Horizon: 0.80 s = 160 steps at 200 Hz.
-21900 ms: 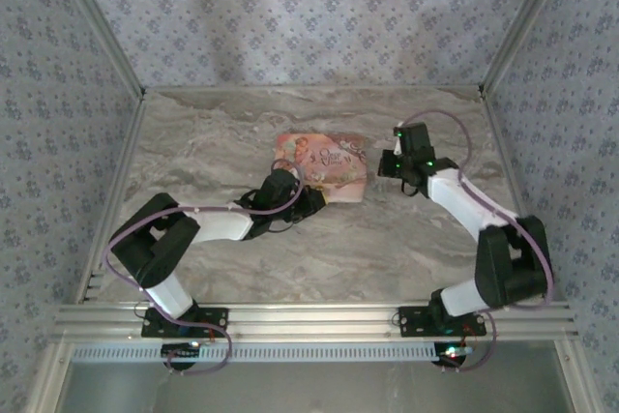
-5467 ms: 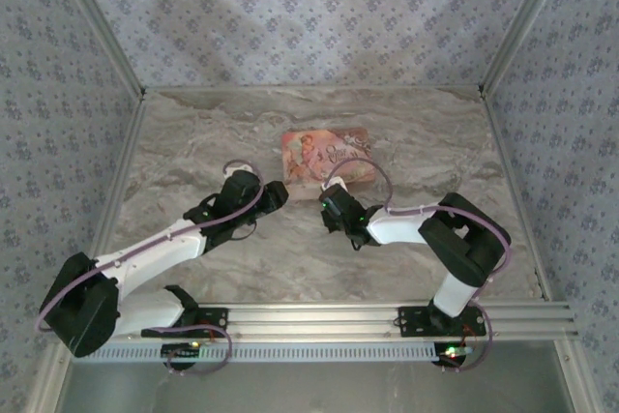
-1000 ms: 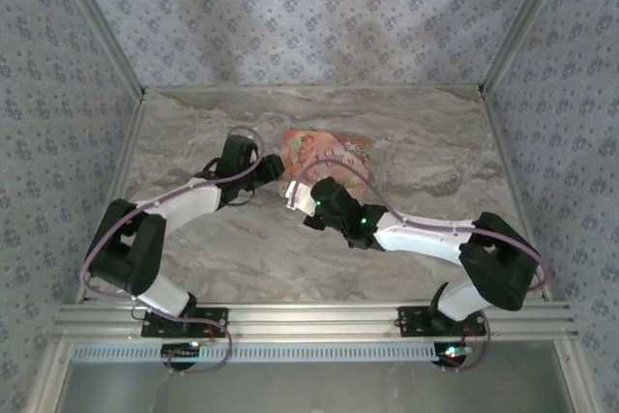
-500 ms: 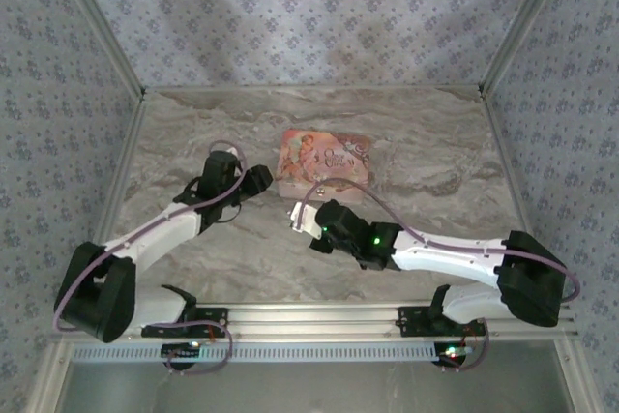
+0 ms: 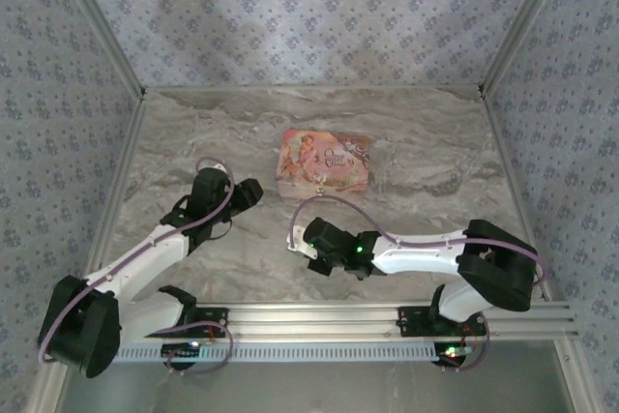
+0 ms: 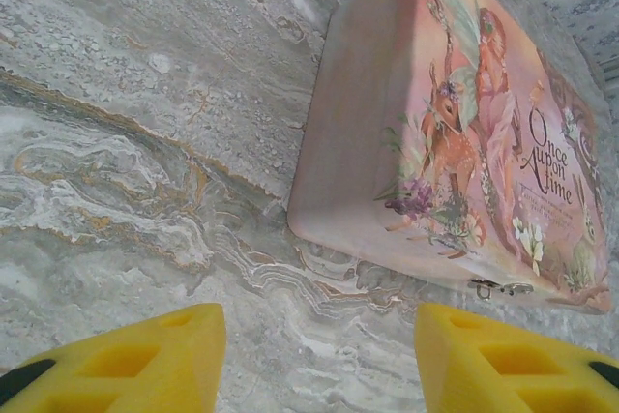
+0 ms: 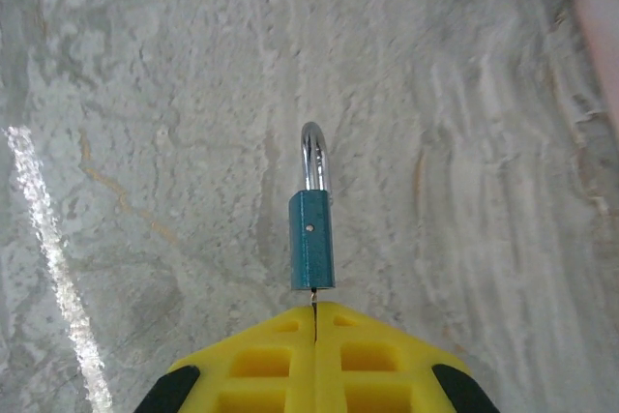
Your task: Unlock a padlock with a key
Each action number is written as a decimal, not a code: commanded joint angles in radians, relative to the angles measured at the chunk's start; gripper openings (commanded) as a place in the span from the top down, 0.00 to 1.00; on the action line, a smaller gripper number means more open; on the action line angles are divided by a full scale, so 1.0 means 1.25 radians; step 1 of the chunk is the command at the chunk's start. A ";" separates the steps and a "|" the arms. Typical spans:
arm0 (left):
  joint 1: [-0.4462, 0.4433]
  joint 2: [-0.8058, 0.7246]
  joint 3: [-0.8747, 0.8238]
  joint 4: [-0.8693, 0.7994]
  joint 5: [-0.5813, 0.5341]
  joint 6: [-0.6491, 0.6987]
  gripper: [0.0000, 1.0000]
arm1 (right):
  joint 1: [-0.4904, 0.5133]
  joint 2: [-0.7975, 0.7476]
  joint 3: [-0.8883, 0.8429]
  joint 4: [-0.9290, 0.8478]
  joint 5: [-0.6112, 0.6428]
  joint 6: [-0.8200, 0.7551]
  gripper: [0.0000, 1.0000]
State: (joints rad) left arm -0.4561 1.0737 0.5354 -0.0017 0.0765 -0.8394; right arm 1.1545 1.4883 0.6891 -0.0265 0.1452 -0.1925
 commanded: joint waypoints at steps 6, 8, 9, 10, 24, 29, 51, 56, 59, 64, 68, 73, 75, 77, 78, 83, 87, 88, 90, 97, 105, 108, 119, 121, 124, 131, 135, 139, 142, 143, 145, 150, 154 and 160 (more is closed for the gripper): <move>0.003 -0.026 -0.010 -0.018 -0.020 -0.008 0.46 | 0.009 0.027 0.011 0.014 -0.017 0.026 1.00; 0.003 -0.027 -0.011 -0.019 -0.019 -0.009 0.46 | 0.008 0.029 0.012 0.013 -0.014 0.026 0.99; 0.003 -0.028 -0.010 -0.019 -0.019 -0.009 0.46 | 0.008 0.029 0.013 0.014 -0.013 0.027 0.98; 0.003 -0.029 -0.011 -0.019 -0.020 -0.009 0.46 | 0.009 0.029 0.013 0.013 -0.012 0.028 0.97; 0.003 -0.035 -0.014 -0.021 -0.021 -0.010 0.46 | 0.008 0.029 0.019 0.011 -0.001 0.034 0.84; 0.003 -0.037 -0.015 -0.022 -0.021 -0.011 0.46 | 0.008 0.026 0.021 0.007 0.005 0.038 0.79; 0.003 -0.045 -0.015 -0.027 -0.021 -0.012 0.46 | -0.003 0.001 0.027 -0.012 0.022 0.057 0.63; 0.003 -0.046 -0.015 -0.029 -0.022 -0.011 0.46 | -0.007 -0.009 0.028 -0.018 0.025 0.061 0.60; 0.003 -0.047 -0.014 -0.030 -0.022 -0.010 0.45 | -0.009 -0.014 0.028 -0.020 0.027 0.063 0.59; 0.003 -0.048 -0.013 -0.032 -0.024 -0.009 0.45 | -0.014 -0.025 0.027 -0.025 0.030 0.066 0.57; 0.003 -0.049 -0.012 -0.035 -0.023 -0.008 0.45 | -0.017 -0.038 0.027 -0.030 0.031 0.069 0.56; 0.003 -0.049 -0.011 -0.039 -0.024 -0.007 0.44 | -0.022 -0.050 0.027 -0.037 0.032 0.075 0.55; 0.003 -0.049 -0.010 -0.040 -0.023 -0.006 0.44 | -0.024 -0.057 0.026 -0.041 0.031 0.079 0.55; 0.003 -0.049 -0.010 -0.042 -0.023 -0.006 0.44 | -0.027 -0.065 0.025 -0.044 0.031 0.082 0.54; 0.003 -0.050 -0.009 -0.042 -0.023 -0.006 0.44 | -0.028 -0.067 0.025 -0.047 0.031 0.084 0.54; 0.003 -0.049 -0.007 -0.046 -0.023 -0.003 0.43 | -0.036 -0.083 0.027 -0.054 0.030 0.091 0.52; 0.003 -0.049 -0.005 -0.049 -0.025 -0.002 0.43 | -0.042 -0.098 0.027 -0.062 0.030 0.096 0.51; 0.003 -0.049 -0.005 -0.051 -0.026 -0.002 0.43 | -0.044 -0.100 0.027 -0.064 0.030 0.097 0.51; 0.003 -0.049 -0.005 -0.053 -0.026 0.000 0.43 | -0.047 -0.107 0.027 -0.068 0.031 0.099 0.50; 0.003 -0.049 -0.002 -0.058 -0.029 0.002 0.42 | -0.061 -0.131 0.028 -0.081 0.035 0.108 0.46; 0.003 -0.049 0.001 -0.062 -0.032 0.006 0.40 | -0.077 -0.156 0.031 -0.099 0.035 0.116 0.44; 0.003 -0.049 0.004 -0.064 -0.034 0.007 0.40 | -0.082 -0.162 0.032 -0.104 0.033 0.118 0.44; 0.003 -0.047 0.009 -0.067 -0.037 0.013 0.31 | -0.107 -0.196 0.033 -0.119 0.032 0.129 0.25; 0.003 -0.046 0.011 -0.068 -0.038 0.014 0.29 | -0.112 -0.203 0.032 -0.122 0.032 0.131 0.07; 0.004 -0.044 0.014 -0.070 -0.039 0.016 0.22 | -0.120 -0.212 0.031 -0.123 0.029 0.134 0.01; 0.003 -0.040 0.021 -0.075 -0.041 0.021 0.02 | -0.140 -0.233 0.030 -0.129 0.019 0.139 0.00; 0.003 -0.038 0.026 -0.080 -0.044 0.023 0.02 | -0.152 -0.244 0.028 -0.131 0.014 0.143 0.00; 0.004 -0.035 0.031 -0.084 -0.046 0.026 0.02 | -0.164 -0.255 0.028 -0.132 0.013 0.151 0.00; 0.004 -0.033 0.035 -0.087 -0.047 0.029 0.02 | -0.172 -0.264 0.027 -0.133 0.015 0.157 0.00; 0.004 -0.032 0.037 -0.088 -0.047 0.030 0.02 | -0.175 -0.266 0.027 -0.133 0.016 0.159 0.00; 0.003 -0.031 0.040 -0.090 -0.049 0.033 0.02 | -0.182 -0.271 0.027 -0.132 0.018 0.164 0.00; 0.004 -0.028 0.048 -0.097 -0.052 0.041 0.02 | -0.200 -0.284 0.027 -0.135 0.019 0.176 0.00; 0.004 -0.025 0.055 -0.104 -0.056 0.046 0.02 | -0.215 -0.296 0.030 -0.138 0.019 0.188 0.00; 0.004 -0.021 0.068 -0.116 -0.064 0.055 0.02 | -0.240 -0.311 0.033 -0.144 0.027 0.208 0.00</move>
State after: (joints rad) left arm -0.4561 1.0336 0.5388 -0.0952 0.0349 -0.8234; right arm 0.9379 1.1648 0.7059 -0.1474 0.1677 -0.0296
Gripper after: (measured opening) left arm 0.980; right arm 0.998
